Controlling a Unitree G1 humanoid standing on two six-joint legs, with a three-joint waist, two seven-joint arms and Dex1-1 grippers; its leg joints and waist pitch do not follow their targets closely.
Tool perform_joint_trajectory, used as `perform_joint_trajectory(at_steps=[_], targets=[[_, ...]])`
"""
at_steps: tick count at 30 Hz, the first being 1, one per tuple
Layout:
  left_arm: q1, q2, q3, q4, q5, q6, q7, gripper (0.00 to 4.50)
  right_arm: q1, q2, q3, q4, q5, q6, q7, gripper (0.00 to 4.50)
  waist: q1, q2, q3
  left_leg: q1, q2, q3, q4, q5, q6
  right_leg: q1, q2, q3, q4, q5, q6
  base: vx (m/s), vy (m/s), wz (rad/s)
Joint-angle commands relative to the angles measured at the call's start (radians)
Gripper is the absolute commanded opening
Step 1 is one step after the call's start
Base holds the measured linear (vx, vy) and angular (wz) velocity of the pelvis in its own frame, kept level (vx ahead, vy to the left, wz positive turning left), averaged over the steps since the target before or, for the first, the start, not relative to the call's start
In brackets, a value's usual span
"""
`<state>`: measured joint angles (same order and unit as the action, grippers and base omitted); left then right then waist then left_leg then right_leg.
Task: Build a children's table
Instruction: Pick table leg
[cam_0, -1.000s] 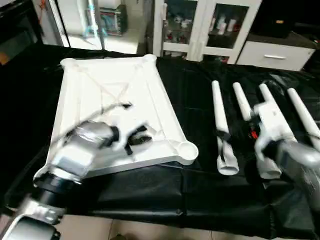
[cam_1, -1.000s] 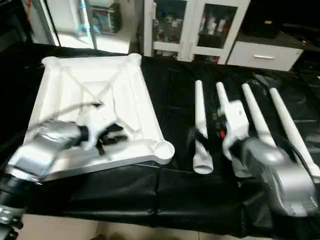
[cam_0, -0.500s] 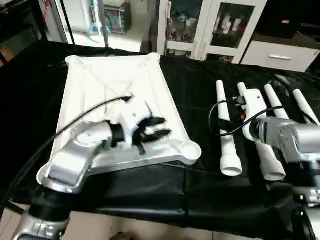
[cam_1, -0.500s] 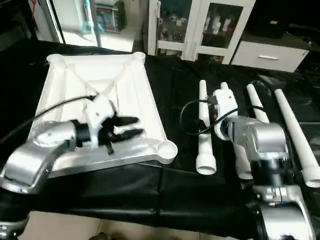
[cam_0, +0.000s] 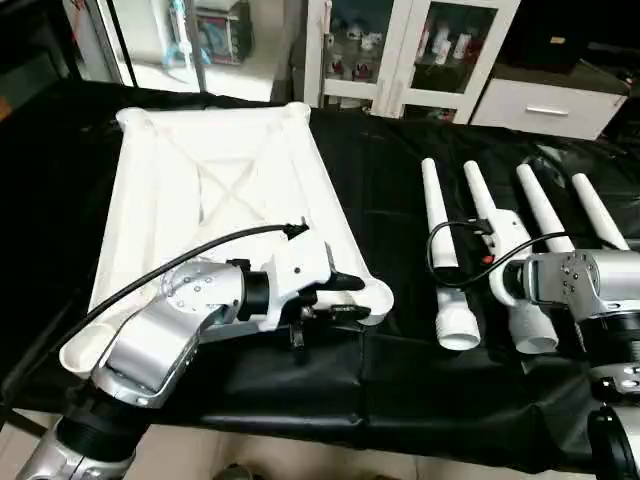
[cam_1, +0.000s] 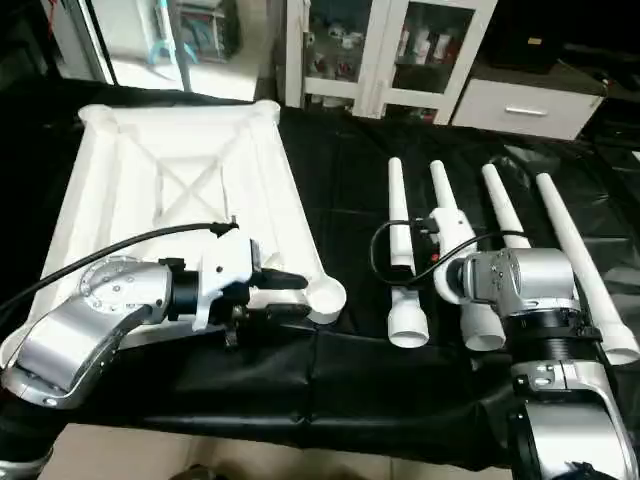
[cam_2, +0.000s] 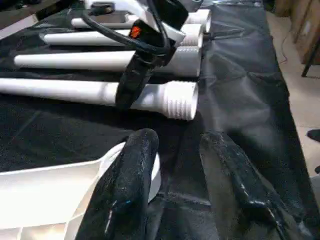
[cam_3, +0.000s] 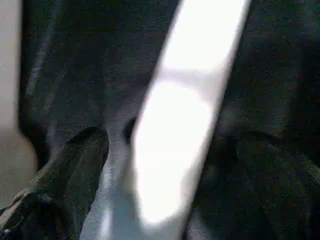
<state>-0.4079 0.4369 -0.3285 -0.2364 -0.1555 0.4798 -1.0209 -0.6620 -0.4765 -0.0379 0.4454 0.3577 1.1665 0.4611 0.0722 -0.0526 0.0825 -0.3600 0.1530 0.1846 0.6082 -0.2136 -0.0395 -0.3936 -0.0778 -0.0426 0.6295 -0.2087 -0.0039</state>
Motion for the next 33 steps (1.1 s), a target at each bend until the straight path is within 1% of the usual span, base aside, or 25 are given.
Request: perform_joint_trajectory(at_steps=[1, 2, 3, 4, 6, 7, 8, 9, 12, 13, 15, 18, 19, 20, 21, 24, 25, 26, 27, 29, 30, 31, 33], targets=[[-0.006, 0.002, -0.013, -0.020, 0.002, 0.006, 0.000, 1.78, -0.019, -0.002, -0.023, 0.013, 0.013, 0.007, 0.013, 4.46, -0.002, -0.012, -0.069, 0.011, 0.073, -0.018, -0.071, 0.003, 0.025, 0.047, -0.074, 0.049, -0.059, -0.041, -0.270, 0.000, 0.000, 0.00], [-0.006, 0.002, -0.013, -0.021, 0.003, 0.007, 0.003, 1.78, -0.022, -0.003, -0.012, 0.019, 0.006, 0.004, 0.018, 4.46, -0.004, -0.018, -0.071, 0.010, 0.071, -0.017, -0.069, 0.024, 0.033, 0.047, -0.073, 0.049, -0.056, -0.013, -0.274, 0.000, 0.000, 0.00], [-0.006, 0.002, -0.012, -0.023, 0.005, 0.008, 0.006, 1.78, -0.024, -0.002, -0.004, 0.024, 0.001, 0.002, 0.022, 4.46, -0.003, -0.017, -0.073, 0.008, 0.070, -0.017, -0.067, 0.035, 0.036, 0.048, -0.073, 0.050, -0.054, 0.001, -0.277, 0.000, 0.000, 0.00], [-0.006, 0.002, -0.013, -0.026, 0.006, 0.011, 0.009, 1.78, -0.025, -0.003, 0.004, 0.031, -0.005, -0.001, 0.026, 4.46, -0.002, -0.017, -0.074, 0.009, 0.070, -0.015, -0.066, 0.044, 0.044, 0.046, -0.072, 0.049, -0.052, 0.020, -0.285, 0.000, 0.000, 0.00], [-0.008, 0.005, -0.015, -0.035, 0.003, 0.017, 0.013, 1.79, -0.027, 0.000, 0.017, 0.054, -0.018, 0.002, 0.028, 4.17, -0.003, -0.019, -0.073, 0.007, 0.070, -0.014, -0.066, 0.041, 0.049, 0.046, -0.073, 0.049, -0.053, 0.023, -0.291, 0.000, 0.000, 0.00], [-0.009, 0.006, -0.016, -0.038, 0.002, 0.020, 0.014, 1.79, -0.028, 0.001, 0.020, 0.064, -0.021, 0.004, 0.027, 4.17, -0.003, -0.020, -0.073, 0.006, 0.070, -0.014, -0.066, 0.037, 0.049, 0.047, -0.073, 0.049, -0.053, 0.017, -0.291, 0.000, 0.000, 0.00], [-0.010, 0.008, -0.017, -0.041, 0.000, 0.021, 0.015, 1.79, -0.028, 0.001, 0.022, 0.073, -0.023, 0.006, 0.024, 4.09, -0.003, -0.019, -0.072, 0.007, 0.071, -0.014, -0.066, 0.034, 0.047, 0.046, -0.073, 0.049, -0.054, 0.011, -0.292, 0.000, 0.000, 0.00], [-0.011, 0.009, -0.019, -0.043, 0.000, 0.021, 0.015, 1.79, -0.028, 0.002, 0.021, 0.081, -0.024, 0.007, 0.021, 3.99, -0.004, -0.021, -0.072, 0.006, 0.071, -0.014, -0.066, 0.033, 0.047, 0.046, -0.073, 0.049, -0.054, 0.010, -0.291, 0.000, 0.000, 0.00], [-0.016, 0.017, -0.023, -0.045, 0.001, 0.020, 0.011, 1.79, -0.022, 0.000, 0.023, 0.095, -0.028, 0.000, 0.020, 3.67, -0.003, -0.021, -0.071, 0.007, 0.071, -0.013, -0.066, 0.028, 0.043, 0.045, -0.072, 0.049, -0.054, 0.001, -0.286, 0.000, 0.000, 0.00], [-0.017, 0.018, -0.022, -0.046, 0.000, 0.021, 0.009, 1.79, -0.020, 0.000, 0.025, 0.095, -0.028, -0.001, 0.020, 3.67, -0.003, -0.021, -0.071, 0.008, 0.071, -0.012, -0.066, 0.026, 0.041, 0.045, -0.072, 0.049, -0.054, -0.002, -0.285, 0.000, 0.000, 0.00], [-0.019, 0.019, -0.019, -0.049, -0.003, 0.024, 0.009, 1.79, -0.016, 0.000, 0.026, 0.096, -0.030, -0.003, 0.023, 3.39, -0.003, -0.022, -0.071, 0.008, 0.072, -0.012, -0.066, 0.027, 0.037, 0.045, -0.071, 0.049, -0.053, 0.001, -0.282, 0.000, 0.000, 0.00], [-0.020, 0.020, -0.017, -0.051, -0.005, 0.026, 0.011, 1.79, -0.018, 0.003, 0.024, 0.104, -0.035, -0.006, 0.026, 3.16, -0.002, -0.022, -0.071, 0.008, 0.071, -0.010, -0.066, 0.026, 0.035, 0.045, -0.072, 0.049, -0.053, 0.001, -0.283, 0.000, 0.000, 0.00], [-0.019, 0.021, -0.018, -0.052, -0.005, 0.028, 0.013, 1.79, -0.018, 0.004, 0.020, 0.105, -0.034, -0.005, 0.025, 3.16, -0.002, -0.022, -0.071, 0.008, 0.071, -0.010, -0.066, 0.026, 0.035, 0.045, -0.072, 0.049, -0.053, 0.001, -0.283, 0.000, 0.000, 0.00], [-0.018, 0.021, -0.019, -0.054, -0.005, 0.029, 0.014, 1.79, -0.018, 0.004, 0.017, 0.107, -0.035, -0.006, 0.025, 2.96, -0.003, -0.020, -0.070, 0.009, 0.072, -0.010, -0.066, 0.023, 0.032, 0.044, -0.071, 0.049, -0.054, 0.000, -0.282, 0.000, 0.000, 0.00], [-0.017, 0.021, -0.020, -0.055, -0.004, 0.030, 0.016, 1.79, -0.018, 0.006, 0.013, 0.108, -0.034, -0.006, 0.024, 2.87, -0.003, -0.021, -0.070, 0.008, 0.071, -0.010, -0.066, 0.023, 0.032, 0.045, -0.071, 0.049, -0.053, 0.002, -0.282, 0.000, 0.000, 0.00], [-0.013, 0.021, -0.021, -0.057, -0.006, 0.031, 0.022, 1.79, -0.014, 0.010, 0.003, 0.110, -0.032, -0.007, 0.019, 2.66, -0.003, -0.019, -0.070, 0.008, 0.072, -0.010, -0.066, 0.023, 0.032, 0.045, -0.071, 0.049, -0.053, 0.008, -0.285, 0.000, 0.000, 0.00], [-0.013, 0.021, -0.022, -0.057, -0.006, 0.032, 0.023, 1.79, -0.013, 0.010, 0.002, 0.110, -0.031, -0.007, 0.019, 2.66, -0.004, -0.020, -0.070, 0.009, 0.071, -0.010, -0.066, 0.023, 0.032, 0.045, -0.070, 0.049, -0.053, 0.010, -0.285, 0.000, 0.000, 0.00], [-0.013, 0.021, -0.022, -0.057, -0.006, 0.032, 0.025, 1.79, -0.013, 0.010, 0.002, 0.110, -0.031, -0.007, 0.019, 2.54, -0.004, -0.021, -0.070, 0.008, 0.071, -0.010, -0.066, 0.022, 0.032, 0.045, -0.070, 0.049, -0.053, 0.008, -0.285, 0.000, 0.000, 0.00], [-0.012, 0.019, -0.023, -0.057, -0.004, 0.032, 0.028, 1.79, -0.009, 0.010, -0.001, 0.107, -0.031, -0.007, 0.018, 2.43, -0.005, -0.019, -0.069, 0.008, 0.071, -0.010, -0.066, 0.021, 0.032, 0.045, -0.071, 0.050, -0.053, 0.006, -0.285, 0.000, 0.000, 0.00], [-0.012, 0.017, -0.023, -0.057, -0.003, 0.033, 0.033, 1.79, -0.005, 0.009, -0.004, 0.103, -0.030, -0.005, 0.016, 2.32, -0.006, -0.020, -0.069, 0.008, 0.071, -0.010, -0.066, 0.018, 0.032, 0.045, -0.070, 0.050, -0.054, 0.002, -0.284, 0.000, 0.000, 0.00], [-0.012, 0.014, -0.016, -0.057, -0.005, 0.036, 0.042, 1.79, -0.001, 0.010, -0.014, 0.093, -0.028, 0.004, 0.010, 2.25, -0.007, -0.020, -0.069, 0.008, 0.071, -0.009, -0.066, 0.015, 0.031, 0.045, -0.070, 0.050, -0.054, 0.000, -0.284, 0.000, 0.000, 0.00], [-0.012, 0.013, -0.013, -0.057, -0.008, 0.038, 0.043, 1.79, 0.001, 0.011, -0.019, 0.088, -0.026, 0.007, 0.008, 2.15, -0.009, -0.015, -0.067, 0.008, 0.071, -0.009, -0.066, 0.014, 0.030, 0.044, -0.069, 0.051, -0.055, 0.004, -0.285, 0.000, 0.000, 0.00], [-0.007, 0.005, -0.002, -0.051, -0.025, 0.038, 0.043, 1.79, 0.008, 0.013, -0.034, 0.079, -0.022, 0.014, 0.002, 1.98, -0.010, -0.017, -0.067, 0.009, 0.071, -0.009, -0.067, 0.013, 0.029, 0.043, -0.067, 0.051, -0.055, 0.004, -0.284, 0.000, 0.000, 0.00]])
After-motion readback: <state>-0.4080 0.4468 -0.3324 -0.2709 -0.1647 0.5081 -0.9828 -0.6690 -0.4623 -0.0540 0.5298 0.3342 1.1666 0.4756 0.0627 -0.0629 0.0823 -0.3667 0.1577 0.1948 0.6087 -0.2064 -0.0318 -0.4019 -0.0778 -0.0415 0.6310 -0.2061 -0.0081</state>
